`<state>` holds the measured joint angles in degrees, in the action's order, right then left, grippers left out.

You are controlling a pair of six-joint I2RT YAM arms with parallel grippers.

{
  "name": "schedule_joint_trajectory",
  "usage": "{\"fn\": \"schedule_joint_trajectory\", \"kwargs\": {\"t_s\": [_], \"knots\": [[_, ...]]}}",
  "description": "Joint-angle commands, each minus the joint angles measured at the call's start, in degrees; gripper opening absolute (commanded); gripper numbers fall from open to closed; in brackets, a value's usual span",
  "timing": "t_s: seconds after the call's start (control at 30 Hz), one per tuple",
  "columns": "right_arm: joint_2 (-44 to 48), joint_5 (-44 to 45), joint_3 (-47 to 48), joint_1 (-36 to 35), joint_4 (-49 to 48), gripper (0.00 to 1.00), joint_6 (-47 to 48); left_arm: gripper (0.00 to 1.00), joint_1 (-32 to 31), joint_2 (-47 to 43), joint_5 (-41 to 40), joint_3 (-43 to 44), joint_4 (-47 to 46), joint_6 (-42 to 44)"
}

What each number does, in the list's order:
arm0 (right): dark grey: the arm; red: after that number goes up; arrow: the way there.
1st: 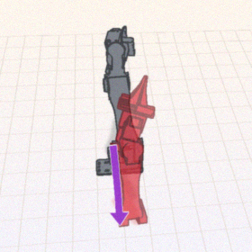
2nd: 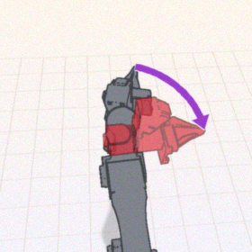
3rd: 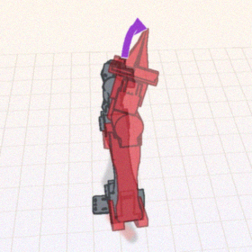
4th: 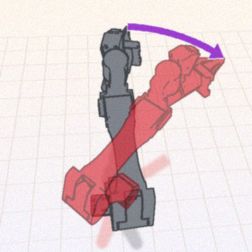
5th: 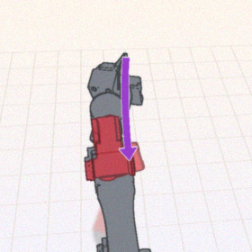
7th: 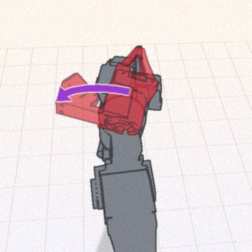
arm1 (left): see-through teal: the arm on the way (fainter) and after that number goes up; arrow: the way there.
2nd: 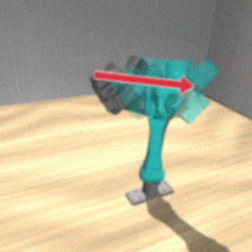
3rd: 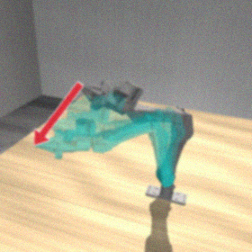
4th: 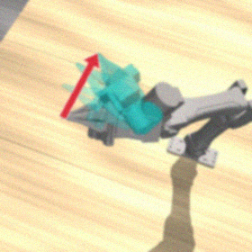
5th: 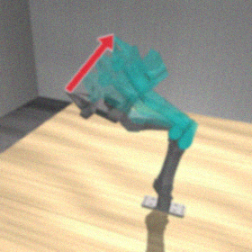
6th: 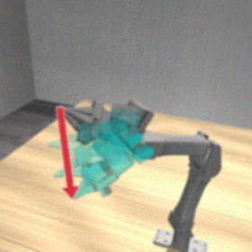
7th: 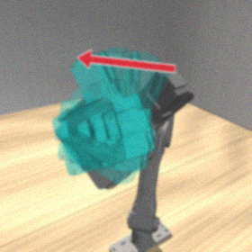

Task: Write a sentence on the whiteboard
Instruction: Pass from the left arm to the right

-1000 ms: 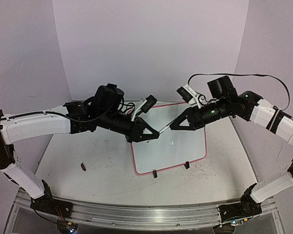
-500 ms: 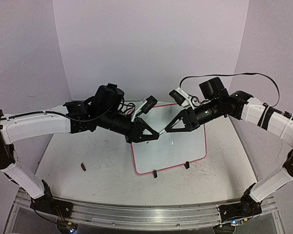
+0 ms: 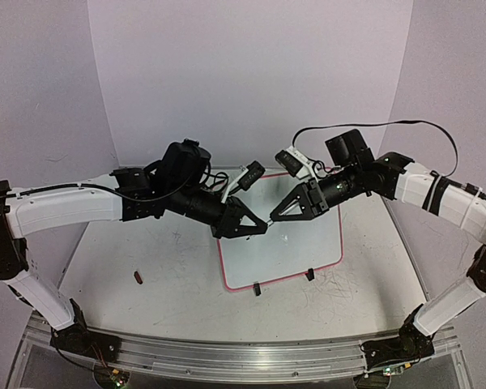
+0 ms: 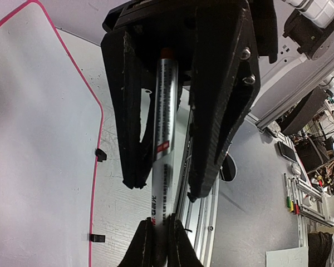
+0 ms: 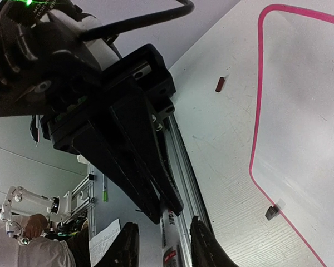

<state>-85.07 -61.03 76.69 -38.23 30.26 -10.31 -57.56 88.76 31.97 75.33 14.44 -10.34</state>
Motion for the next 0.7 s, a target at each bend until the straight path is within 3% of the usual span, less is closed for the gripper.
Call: {"fn": "schedule_joint_trajectory", "kwargs": {"t_s": [0.0, 0.23, 0.67], "knots": [[-0.28, -2.16, 0.46, -0.68, -2.05, 0.30, 0.74, 0.00, -0.04, 0.18, 1.16, 3.19, -1.98, -0.11], [-0.87, -3.17, 0.39, -1.33, -2.05, 0.22, 0.97, 0.00, -0.01, 0.29, 1.56, 3.23, -2.14, -0.37], [-1.79, -4.09, 0.27, -2.13, -1.77, 0.26, 1.91, 0.00, -0.01, -0.43, 2.10, 2.54, -2.14, -0.22]]}}
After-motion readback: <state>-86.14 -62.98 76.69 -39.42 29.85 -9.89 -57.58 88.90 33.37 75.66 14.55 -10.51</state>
